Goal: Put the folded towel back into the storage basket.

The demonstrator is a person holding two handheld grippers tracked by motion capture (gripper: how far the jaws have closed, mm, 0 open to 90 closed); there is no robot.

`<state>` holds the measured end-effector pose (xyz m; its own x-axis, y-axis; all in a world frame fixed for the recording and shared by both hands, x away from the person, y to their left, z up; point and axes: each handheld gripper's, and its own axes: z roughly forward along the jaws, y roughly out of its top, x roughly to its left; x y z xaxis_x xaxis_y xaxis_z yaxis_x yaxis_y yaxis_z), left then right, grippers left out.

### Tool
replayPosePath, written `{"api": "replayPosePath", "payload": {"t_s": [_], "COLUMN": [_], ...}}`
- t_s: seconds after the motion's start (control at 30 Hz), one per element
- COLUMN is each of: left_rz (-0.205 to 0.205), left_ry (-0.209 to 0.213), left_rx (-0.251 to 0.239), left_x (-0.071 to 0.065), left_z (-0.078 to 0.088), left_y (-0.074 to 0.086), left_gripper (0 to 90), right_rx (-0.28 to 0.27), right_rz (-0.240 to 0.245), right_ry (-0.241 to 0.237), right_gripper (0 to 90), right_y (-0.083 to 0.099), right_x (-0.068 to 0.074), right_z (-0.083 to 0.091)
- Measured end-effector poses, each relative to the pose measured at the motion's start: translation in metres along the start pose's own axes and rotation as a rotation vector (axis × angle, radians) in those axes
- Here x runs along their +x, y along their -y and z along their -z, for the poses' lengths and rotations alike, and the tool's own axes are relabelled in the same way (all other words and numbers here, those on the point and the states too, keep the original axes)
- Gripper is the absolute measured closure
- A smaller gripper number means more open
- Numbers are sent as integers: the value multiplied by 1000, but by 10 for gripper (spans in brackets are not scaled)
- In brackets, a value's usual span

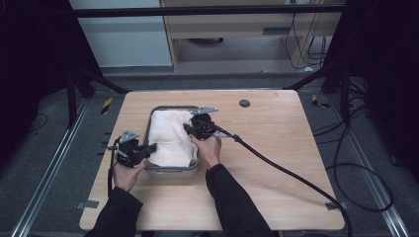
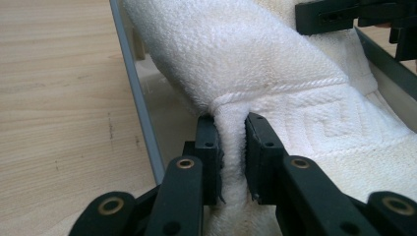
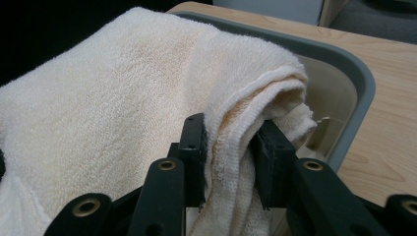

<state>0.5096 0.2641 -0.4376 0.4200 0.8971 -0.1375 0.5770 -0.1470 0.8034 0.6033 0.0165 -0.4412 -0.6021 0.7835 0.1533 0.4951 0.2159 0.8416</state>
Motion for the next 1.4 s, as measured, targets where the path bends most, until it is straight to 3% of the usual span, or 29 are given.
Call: {"api": "replayPosePath", "payload": {"t_s": [0.27,0.5,0.77,0.93,1.13,1.4], "left_rz": [-18,-12,8,-9,-5,14], "left_ry": [-27,-32,-8,-8,-26,-28], "left_rx": [10,-8,-99,-121,-158,-175], "left_x": [-4,-5,-4,-6,-1,9], "left_z": [-1,1,19,27,39,53], "left_y": [0,2,-4,-3,1,9], "left_gripper": [739,600,538,476,410,367], "right_rx": [19,43,21,-8,-64,-93], "right_rz": [18,53,74,79,81,70], "right_ry": [8,11,-8,-18,-8,10], "right_gripper": [684,614,548,489,358,249], "right_y": [4,5,-1,-8,-14,-6], "right_x": [0,0,2,2,-7,-30], "right_z": [-4,-2,11,29,58,102]}}
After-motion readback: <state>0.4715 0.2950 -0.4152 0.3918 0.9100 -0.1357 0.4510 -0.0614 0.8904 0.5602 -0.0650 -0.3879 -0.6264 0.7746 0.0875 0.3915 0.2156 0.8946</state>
